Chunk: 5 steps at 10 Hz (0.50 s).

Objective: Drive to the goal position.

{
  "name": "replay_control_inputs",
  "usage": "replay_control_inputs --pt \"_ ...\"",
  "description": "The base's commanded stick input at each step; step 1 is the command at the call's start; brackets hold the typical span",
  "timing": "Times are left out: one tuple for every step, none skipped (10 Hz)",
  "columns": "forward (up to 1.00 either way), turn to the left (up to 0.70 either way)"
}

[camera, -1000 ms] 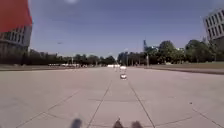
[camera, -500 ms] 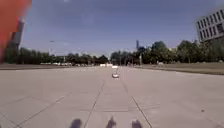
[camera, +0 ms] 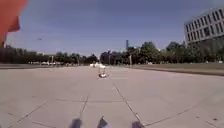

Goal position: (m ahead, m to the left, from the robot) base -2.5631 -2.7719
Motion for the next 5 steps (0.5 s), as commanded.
replay_control_inputs --pt "1.0 0.0" --pt "1.0 0.0" --pt "1.0 0.0" --pt "1.0 0.0" --pt "1.0 0.0"
